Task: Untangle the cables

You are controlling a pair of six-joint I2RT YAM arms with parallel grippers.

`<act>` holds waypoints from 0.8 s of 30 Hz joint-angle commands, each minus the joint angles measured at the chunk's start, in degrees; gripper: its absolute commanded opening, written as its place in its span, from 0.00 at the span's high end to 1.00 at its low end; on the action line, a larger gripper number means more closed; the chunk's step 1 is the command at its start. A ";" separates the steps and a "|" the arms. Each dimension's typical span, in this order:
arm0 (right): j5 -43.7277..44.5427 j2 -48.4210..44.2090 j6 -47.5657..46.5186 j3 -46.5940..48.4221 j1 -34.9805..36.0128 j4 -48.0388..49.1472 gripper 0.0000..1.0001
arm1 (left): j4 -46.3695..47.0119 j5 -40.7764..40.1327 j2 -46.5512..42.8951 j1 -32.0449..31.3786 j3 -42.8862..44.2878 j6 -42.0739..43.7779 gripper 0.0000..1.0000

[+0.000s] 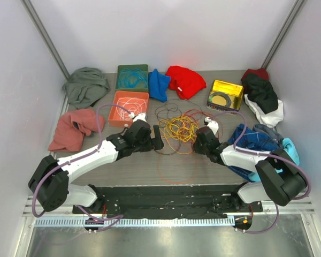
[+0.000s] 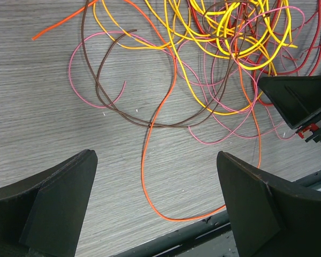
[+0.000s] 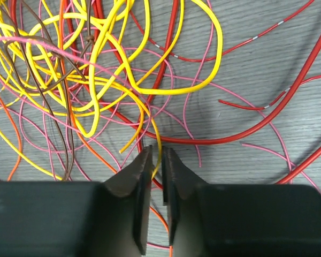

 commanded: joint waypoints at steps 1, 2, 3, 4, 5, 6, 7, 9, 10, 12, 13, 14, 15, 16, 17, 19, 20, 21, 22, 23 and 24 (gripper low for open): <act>0.77 0.54 0.38 0.25 -0.23 1.02 0.83 | 1.85 0.43 0.04 -0.18 0.39 -0.55 0.00; 1.47 0.01 0.37 0.34 -0.32 0.49 0.91 | 1.85 0.43 -0.05 -0.18 0.39 -0.55 0.00; 1.91 -0.51 0.20 0.43 -0.32 -0.21 0.97 | 1.77 0.34 -0.22 -0.18 0.48 -0.46 0.00; 2.53 -3.13 0.20 0.52 -0.23 -2.05 0.99 | 1.76 0.26 -0.22 -0.18 0.39 -0.46 0.00; 3.14 -4.90 0.02 1.04 -0.32 -4.24 0.99 | 1.68 0.26 -0.40 -0.18 0.39 -0.38 0.00; 4.37 -7.70 -0.59 1.57 -0.32 -5.83 0.99 | 1.68 0.17 -0.57 -0.18 0.39 -0.38 0.00; 4.99 -13.90 -1.11 2.44 -0.23 -9.58 0.99 | 1.50 -0.01 -1.19 -0.18 0.57 -0.38 0.01; 6.30 -21.23 -3.65 6.74 -0.23 -12.86 0.99 | 0.44 -2.11 -2.76 -0.18 0.05 -0.64 0.02; 6.83 -23.87 -4.54 8.93 -0.23 -16.44 0.99 | 1.14 -2.99 -5.47 -0.18 -0.57 -0.73 0.02; 7.28 -28.28 -6.64 17.45 -0.32 -20.06 0.99 | 4.21 -4.84 -8.47 -0.18 -3.02 -0.73 0.02; 7.28 -28.38 -8.31 20.44 -0.23 -23.74 0.99 | 5.44 -5.19 -9.79 -0.18 -3.64 -0.73 0.02; 7.19 -28.03 -9.11 26.04 -0.32 -25.34 0.99 | 6.59 -5.37 -11.72 -0.18 -4.17 -0.55 0.02; 6.84 -27.85 -9.55 28.36 -0.23 -26.49 0.99 | 7.82 -5.37 -12.17 -0.18 -4.44 -0.20 0.02; 5.62 -27.68 -10.17 30.47 -0.32 -28.32 0.99 | 8.09 -5.37 -12.53 -0.18 -4.18 0.06 0.02; 4.83 -27.50 -10.52 34.14 -0.23 -29.04 0.99 | 8.09 -5.37 -12.44 -0.18 -3.83 0.50 0.02; 3.51 -26.89 -11.05 39.07 -0.32 -30.45 0.99 | 6.60 -6.07 -12.00 -0.18 -1.91 1.64 0.02; 2.89 -26.71 -11.23 40.58 -0.23 -30.71 0.99 | 6.25 -6.16 -11.83 -0.18 -1.46 2.17 0.02; 2.27 -26.28 -11.49 42.07 -0.23 -30.98 0.99 | 5.90 -6.42 -11.83 -0.18 -0.93 2.43 0.02; 1.83 -25.84 -11.84 45.31 -0.23 -31.24 0.99 | 5.81 -6.77 -11.91 -0.18 -0.14 2.87 0.02; 1.13 -25.48 -12.80 46.91 -0.23 -31.50 0.99 | 5.89 -6.95 -12.26 -0.18 0.21 3.14 0.02; 0.69 -24.52 -13.33 48.40 -0.23 -31.86 0.99 | 6.16 -7.30 -12.53 -0.18 0.57 3.49 0.02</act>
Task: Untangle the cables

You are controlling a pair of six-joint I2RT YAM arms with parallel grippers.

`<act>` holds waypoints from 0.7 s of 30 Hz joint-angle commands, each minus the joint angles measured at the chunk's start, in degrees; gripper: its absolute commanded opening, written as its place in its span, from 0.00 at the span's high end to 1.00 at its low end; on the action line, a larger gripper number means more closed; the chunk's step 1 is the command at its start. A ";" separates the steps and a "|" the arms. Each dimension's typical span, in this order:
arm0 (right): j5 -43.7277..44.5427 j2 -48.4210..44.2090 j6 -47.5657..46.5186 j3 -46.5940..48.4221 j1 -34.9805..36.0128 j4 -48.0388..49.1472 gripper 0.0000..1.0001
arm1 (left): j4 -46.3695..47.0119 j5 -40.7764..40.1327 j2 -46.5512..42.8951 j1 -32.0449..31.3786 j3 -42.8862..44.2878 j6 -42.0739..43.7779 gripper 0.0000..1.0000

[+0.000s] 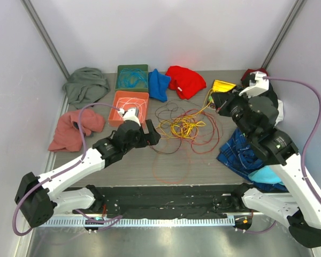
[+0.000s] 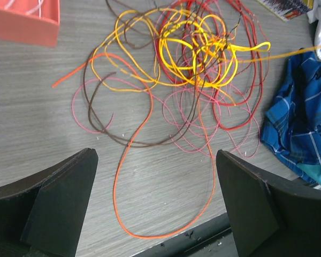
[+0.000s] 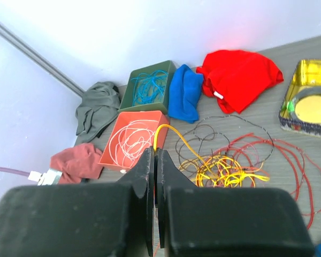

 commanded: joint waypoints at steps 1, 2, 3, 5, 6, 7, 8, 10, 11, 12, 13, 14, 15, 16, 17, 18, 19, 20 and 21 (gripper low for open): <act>-3.29 2.83 -4.00 8.69 -0.03 -4.08 0.99 | 3.20 -2.86 -0.99 -0.18 3.91 3.18 0.02; -4.34 3.09 -4.44 9.32 -0.12 -3.99 0.99 | 4.00 -2.87 -1.25 -0.18 3.92 3.54 0.02; -5.04 3.27 -4.27 9.59 -0.03 -3.03 0.99 | 4.96 -2.78 -2.04 -0.18 3.92 4.15 0.02; -7.67 3.45 -2.70 9.60 -0.03 -2.41 0.99 | 9.00 -1.55 -2.74 -0.18 3.74 5.73 0.01; -8.65 3.53 -1.99 9.51 -0.12 -1.54 0.99 | 10.67 -0.94 -3.01 -0.18 3.39 6.26 0.01; -9.44 3.80 -1.46 9.85 -0.03 -1.18 0.99 | 15.12 0.72 -3.01 -0.18 3.13 7.66 0.00; -10.93 3.97 -0.67 10.29 -0.03 -0.92 0.99 | 17.08 1.08 -2.92 -0.27 2.34 8.28 0.00; -11.55 4.93 -0.32 12.39 -0.03 -0.56 0.99 | 25.22 2.92 -2.13 -0.53 0.76 10.04 0.00; -12.51 5.20 -0.05 13.36 -0.12 -1.08 0.99 | 28.93 2.76 -1.87 -1.49 -2.64 11.61 0.00; -12.87 5.55 0.30 14.85 -0.03 -1.35 0.99 | 33.14 2.84 -1.09 -2.02 -4.59 12.15 0.00; -13.40 5.90 0.74 15.39 -0.03 -1.35 0.99 | 45.02 3.71 -0.21 -3.25 -7.31 13.46 0.00; -13.75 6.08 1.09 15.92 -0.12 -1.61 0.99 | 51.57 3.64 0.93 -3.87 -11.34 14.43 0.00; -14.54 6.17 2.14 16.62 -0.12 -1.62 0.99 | 57.30 3.72 4.16 -4.31 -12.42 14.96 0.00; -15.07 6.26 2.76 16.97 -0.12 -1.62 0.99 | 62.66 4.25 5.76 -5.01 -12.26 15.66 0.00; -15.68 6.17 3.28 17.33 -0.12 -1.62 0.99 | 62.89 5.03 7.17 -5.28 -11.47 17.67 0.00; -16.82 6.26 4.68 18.29 -0.03 -1.70 0.99 | 62.89 5.48 8.66 -5.72 -9.38 18.39 0.00; -17.44 6.26 5.22 18.90 -0.12 -1.88 0.99 | 63.50 5.66 10.33 -6.50 -8.83 19.09 0.00; -18.23 6.35 5.57 19.52 -0.03 -2.06 0.99 | 64.64 5.40 11.30 -6.86 -8.31 20.58 0.00; -18.32 6.35 6.10 20.83 -0.03 -2.32 0.99 | 67.43 5.31 12.36 -7.12 -7.34 21.46 0.00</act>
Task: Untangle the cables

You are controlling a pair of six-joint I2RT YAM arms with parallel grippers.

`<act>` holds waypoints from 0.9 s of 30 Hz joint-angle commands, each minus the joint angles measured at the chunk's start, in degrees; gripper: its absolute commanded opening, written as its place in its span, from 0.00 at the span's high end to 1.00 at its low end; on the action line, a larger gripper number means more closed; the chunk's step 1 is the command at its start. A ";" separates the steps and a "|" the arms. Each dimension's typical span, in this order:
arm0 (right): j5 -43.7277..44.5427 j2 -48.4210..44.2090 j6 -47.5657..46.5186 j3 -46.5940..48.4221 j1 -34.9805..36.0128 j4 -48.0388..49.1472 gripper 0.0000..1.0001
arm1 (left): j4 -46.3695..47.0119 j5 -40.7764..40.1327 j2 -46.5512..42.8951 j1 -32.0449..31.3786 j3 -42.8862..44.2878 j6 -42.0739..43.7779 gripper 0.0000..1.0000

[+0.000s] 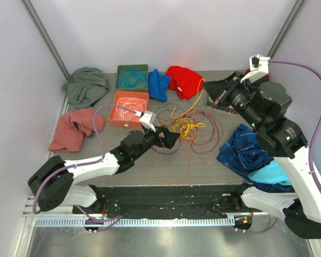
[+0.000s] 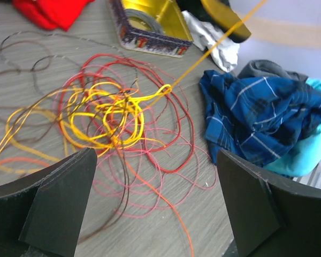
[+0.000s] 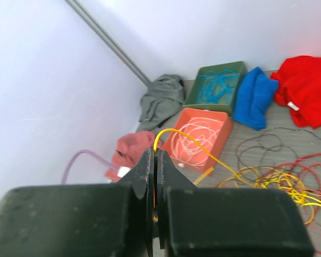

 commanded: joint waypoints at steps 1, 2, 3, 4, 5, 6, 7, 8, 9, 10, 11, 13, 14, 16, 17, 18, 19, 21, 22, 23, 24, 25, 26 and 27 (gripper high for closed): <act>-3.83 -0.49 3.43 5.45 -0.12 0.52 0.99 | 19.06 0.89 4.77 -1.31 4.81 7.09 0.00; -5.83 -0.49 3.61 6.07 -0.03 0.43 0.99 | 19.60 1.06 5.93 -1.31 5.69 8.40 0.00; -6.03 -0.58 3.78 6.95 -0.12 0.34 0.99 | 20.47 0.98 7.16 -1.31 7.62 9.02 0.00; -6.81 -0.67 4.40 7.39 -0.12 0.08 0.99 | 21.00 0.98 9.61 -1.31 8.42 9.37 0.00; -7.43 -0.32 4.66 8.00 -0.03 -0.10 0.99 | 21.70 1.07 10.50 -1.40 9.12 9.73 0.00; -8.31 -0.23 4.84 9.49 -0.12 -0.53 0.99 | 23.28 1.59 11.73 -1.31 10.52 9.64 0.00; -8.40 0.12 4.84 10.37 -0.03 -1.49 0.99 | 23.82 2.12 13.48 -1.40 11.15 9.64 0.00; -8.58 0.47 4.75 11.77 -0.03 -2.03 0.99 | 24.52 3.25 14.63 -1.40 12.11 9.29 0.00; -8.58 0.47 4.67 12.31 -0.03 -2.29 0.99 | 24.70 3.35 15.51 -1.40 12.90 9.12 0.00; -8.66 0.47 4.67 12.66 -0.03 -2.82 0.99 | 24.79 3.44 17.70 -1.31 14.48 9.03 0.00; -8.75 0.56 4.67 13.10 -0.12 -3.00 0.99 | 25.31 3.44 18.76 -1.40 15.10 8.94 0.00; -9.02 0.47 5.10 13.20 -0.03 -3.09 0.99 | 26.28 2.91 20.78 -1.31 16.77 8.50 0.00; -9.02 0.39 5.19 13.11 -0.03 -3.26 0.99 | 27.06 3.09 22.45 -1.31 17.21 8.33 0.03; -8.67 0.12 5.28 13.02 -0.12 -3.44 0.99 | 27.42 4.49 23.78 -1.31 18.53 7.62 0.08; -8.49 -0.05 5.19 12.93 -0.12 -3.52 0.99 | 27.42 4.93 24.74 -1.40 18.88 7.36 0.17; -8.23 -0.40 5.19 12.84 -0.03 -3.61 0.99 | 27.34 5.28 24.92 -1.31 19.06 7.10 0.24; -7.79 -0.67 4.84 12.84 -0.03 -3.79 0.99 | 27.16 5.72 25.01 -1.14 19.15 6.40 0.34; -5.34 -2.06 3.62 12.23 -0.03 -4.58 0.99 | 24.98 5.90 23.53 0.26 18.80 4.91 0.79; -4.28 -2.69 3.18 11.79 -0.03 -4.75 0.90 | 22.61 6.51 22.30 0.88 19.23 3.76 0.97; -0.70 -3.56 2.13 10.40 -0.03 -4.84 0.81 | 13.11 6.86 20.64 1.49 22.11 3.93 1.00; 0.81 -4.53 1.51 9.43 -0.12 -5.02 0.72 | 6.22 7.13 17.31 2.28 25.18 4.63 1.00; 2.13 -6.45 1.15 7.15 -0.12 -4.93 0.56 | -1.41 7.13 15.97 2.64 28.69 6.89 1.00; 4.32 -7.34 0.89 6.00 -0.12 -4.93 0.49 | -16.89 7.04 15.09 3.08 37.52 8.40 1.00; 5.47 -8.22 0.36 4.68 -0.03 -4.85 0.43 | -24.18 7.13 14.39 3.34 42.13 9.72 1.00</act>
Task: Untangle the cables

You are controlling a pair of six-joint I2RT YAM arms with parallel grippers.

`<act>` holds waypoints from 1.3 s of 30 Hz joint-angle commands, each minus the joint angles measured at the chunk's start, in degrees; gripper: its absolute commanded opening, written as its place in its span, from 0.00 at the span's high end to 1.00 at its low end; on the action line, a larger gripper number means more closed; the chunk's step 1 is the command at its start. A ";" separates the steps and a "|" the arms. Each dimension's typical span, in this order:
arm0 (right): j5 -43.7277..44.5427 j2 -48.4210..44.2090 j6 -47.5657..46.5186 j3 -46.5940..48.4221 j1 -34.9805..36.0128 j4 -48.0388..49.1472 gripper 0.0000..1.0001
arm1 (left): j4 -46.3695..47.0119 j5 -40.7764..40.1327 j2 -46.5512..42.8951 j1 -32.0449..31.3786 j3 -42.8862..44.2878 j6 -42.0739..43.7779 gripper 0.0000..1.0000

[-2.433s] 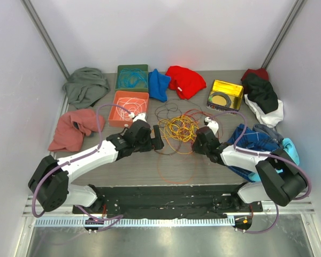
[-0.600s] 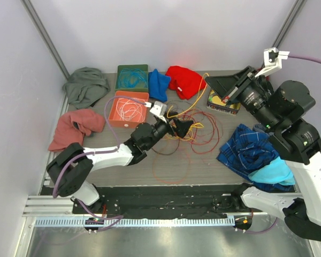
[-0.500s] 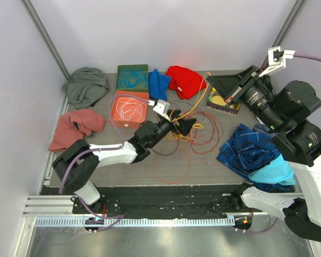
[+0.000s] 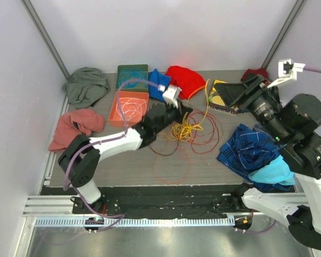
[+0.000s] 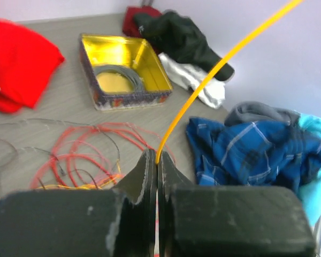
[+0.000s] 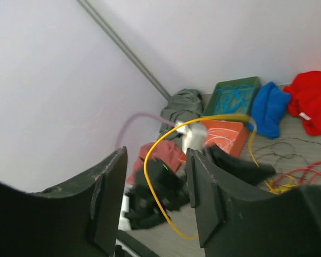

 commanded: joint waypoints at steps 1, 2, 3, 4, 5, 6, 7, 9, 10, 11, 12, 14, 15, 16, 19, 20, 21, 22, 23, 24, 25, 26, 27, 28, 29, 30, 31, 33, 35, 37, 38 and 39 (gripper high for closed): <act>8.61 -6.36 -2.94 -6.14 -0.03 0.55 0.35 | -39.72 0.62 -7.94 2.23 22.77 5.64 1.00; 9.66 -7.08 -3.12 -7.56 -0.12 0.64 0.33 | -44.71 0.88 -7.85 2.58 27.51 8.00 1.00; 11.15 -7.87 -3.55 -8.87 -0.03 0.90 0.31 | -48.06 0.71 -7.76 2.58 34.26 9.33 1.00; 11.95 -8.48 -3.64 -11.41 -0.12 0.91 0.30 | -50.88 0.44 -7.59 2.67 37.98 10.04 1.00; 12.56 -9.62 -3.82 -12.57 -0.12 1.08 0.29 | -55.61 -0.34 -7.41 2.67 41.15 11.18 1.00; 13.70 -10.07 -4.34 -13.71 -0.03 1.52 0.29 | -57.57 -0.87 -7.24 2.67 47.27 11.36 1.00; 14.32 -10.51 -4.44 -15.81 -0.12 1.61 0.29 | -60.89 -1.22 -6.63 2.67 50.03 11.54 1.00; 15.03 -11.56 -5.05 -17.58 -0.03 2.13 0.29 | -63.81 -1.40 -5.57 2.76 56.09 11.98 1.00; 15.90 -11.91 -5.31 -19.50 -0.03 2.22 0.29 | -66.53 -1.49 -4.26 2.67 61.61 11.98 1.00; 16.26 -12.53 -5.49 -20.48 -0.12 2.31 0.29 | -67.86 -1.32 -3.55 2.67 64.97 11.89 1.00; 16.09 -12.79 -5.66 -21.45 -0.03 3.10 0.29 | -68.83 -1.14 -2.85 2.67 67.61 11.72 1.00; 14.86 -13.49 -5.67 -24.79 -0.12 4.68 0.29 | -70.59 -0.88 -1.09 2.67 74.74 11.54 1.00; 14.16 -13.67 -5.58 -27.15 -0.03 5.47 0.29 | -70.51 -0.44 -0.65 2.67 76.32 11.28 1.00; 12.85 -13.85 -5.14 -28.39 -0.03 6.35 0.29 | -70.07 -0.09 -0.38 2.67 78.86 10.93 1.00; 7.16 -14.29 -4.70 -33.57 -0.03 11.17 0.30 | -65.95 1.41 -0.64 2.67 80.38 9.17 1.00; 5.82 -14.29 -4.09 -34.80 -0.12 13.71 0.30 | -64.98 3.15 -0.82 2.67 80.29 8.64 1.00; 4.32 -13.68 -3.82 -36.73 -0.12 14.96 0.30 | -63.58 4.21 -0.73 2.67 80.47 7.68 1.00; 1.87 -13.24 -3.65 -37.62 -0.12 16.36 0.30 | -63.30 4.92 -0.73 2.67 80.73 7.24 1.00; 1.33 -12.80 -2.51 -38.41 -0.12 18.55 0.30 | -63.21 5.36 -0.30 2.67 80.99 6.97 1.00; 0.45 -11.93 -2.15 -39.46 -0.03 19.53 0.30 | -63.47 5.62 -0.12 2.67 81.17 6.53 1.00; -0.69 -11.48 -1.98 -39.91 -0.12 20.84 0.29 | -63.74 5.89 -0.03 2.67 81.00 6.18 1.00; -1.74 -11.22 -1.45 -40.44 -0.03 23.38 0.29 | -63.91 5.98 -0.03 2.67 80.82 6.00 1.00; -1.76 -10.95 -1.36 -40.96 -0.03 24.19 0.28 | -64.26 5.98 0.06 2.67 80.65 5.91 1.00; -3.93 -9.82 -1.45 -40.97 -0.12 24.81 0.28 | -64.44 5.98 0.06 2.67 80.30 5.83 1.00; -5.61 -9.20 -1.62 -40.88 -0.03 25.60 0.28 | -64.44 5.98 -0.03 2.67 79.95 5.83 1.00; -6.58 -8.50 -1.62 -40.62 0.05 25.60 0.28 | -64.53 6.07 -0.11 2.67 79.68 5.83 1.00; -7.81 -7.36 -1.62 -40.62 -0.03 25.86 0.28 | -64.62 5.98 -0.12 2.67 79.16 5.91 1.00; -10.53 -6.30 -1.45 -41.23 0.32 27.36 0.28 | -64.62 5.89 -0.12 2.67 78.80 6.00 1.00; -11.42 -4.46 -1.53 -41.41 0.76 27.71 0.28 | -64.62 5.98 -0.12 2.67 78.54 5.83 1.00; -11.95 -3.22 -1.80 -41.93 1.20 27.80 0.29 | -64.36 6.42 0.06 2.67 78.45 5.56 1.00; -12.04 -1.91 -1.71 -42.11 1.37 28.32 0.30 | -64.36 6.68 0.15 2.67 78.45 5.39 1.00; -12.13 -1.38 -1.97 -42.37 1.63 28.50 0.30 | -64.27 6.77 0.15 2.67 78.45 5.13 1.00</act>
